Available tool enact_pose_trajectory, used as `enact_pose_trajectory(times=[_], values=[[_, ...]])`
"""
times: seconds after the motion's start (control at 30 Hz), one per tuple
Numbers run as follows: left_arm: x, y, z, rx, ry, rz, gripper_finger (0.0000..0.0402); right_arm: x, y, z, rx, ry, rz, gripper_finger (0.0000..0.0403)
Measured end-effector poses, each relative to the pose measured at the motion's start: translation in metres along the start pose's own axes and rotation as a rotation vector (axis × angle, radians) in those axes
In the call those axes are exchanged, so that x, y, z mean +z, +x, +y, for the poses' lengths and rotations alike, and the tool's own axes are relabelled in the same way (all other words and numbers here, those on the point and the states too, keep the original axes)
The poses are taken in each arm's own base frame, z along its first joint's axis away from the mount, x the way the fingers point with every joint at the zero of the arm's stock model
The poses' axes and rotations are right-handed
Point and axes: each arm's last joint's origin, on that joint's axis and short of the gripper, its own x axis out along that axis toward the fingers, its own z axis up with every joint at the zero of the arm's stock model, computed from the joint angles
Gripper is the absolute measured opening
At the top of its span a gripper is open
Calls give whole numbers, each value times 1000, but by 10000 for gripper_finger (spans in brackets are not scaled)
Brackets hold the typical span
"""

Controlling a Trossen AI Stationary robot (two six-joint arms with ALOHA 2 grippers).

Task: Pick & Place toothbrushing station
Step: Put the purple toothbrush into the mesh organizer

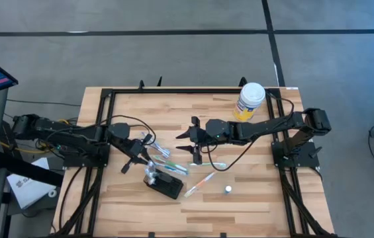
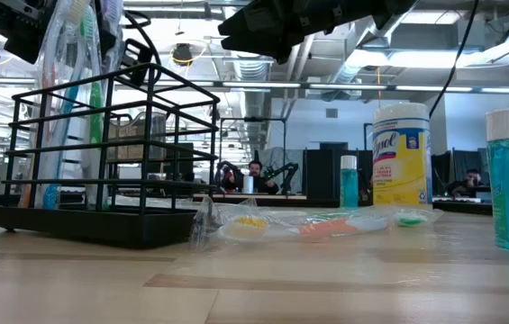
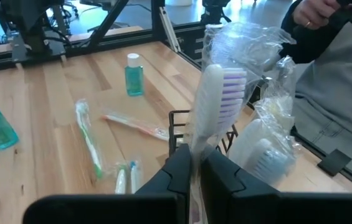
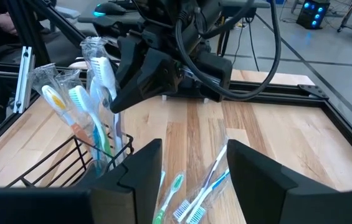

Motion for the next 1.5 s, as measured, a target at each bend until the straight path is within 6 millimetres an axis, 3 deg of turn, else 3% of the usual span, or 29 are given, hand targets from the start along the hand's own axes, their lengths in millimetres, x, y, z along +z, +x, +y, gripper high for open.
enact_pose_trajectory(times=[0.4,0.67,1.1,1.5], values=[[-1,0,0,11,16,-7,9,-2,0,0,1,-1,21,169],[-25,1,-3,24,11,-4,9,-2,0,0,1,-1,21,171],[-33,1,-5,30,23,-40,18,-2,0,0,1,0,21,171],[-34,0,-2,137,-20,-25,84,-2,0,0,1,-1,21,170]])
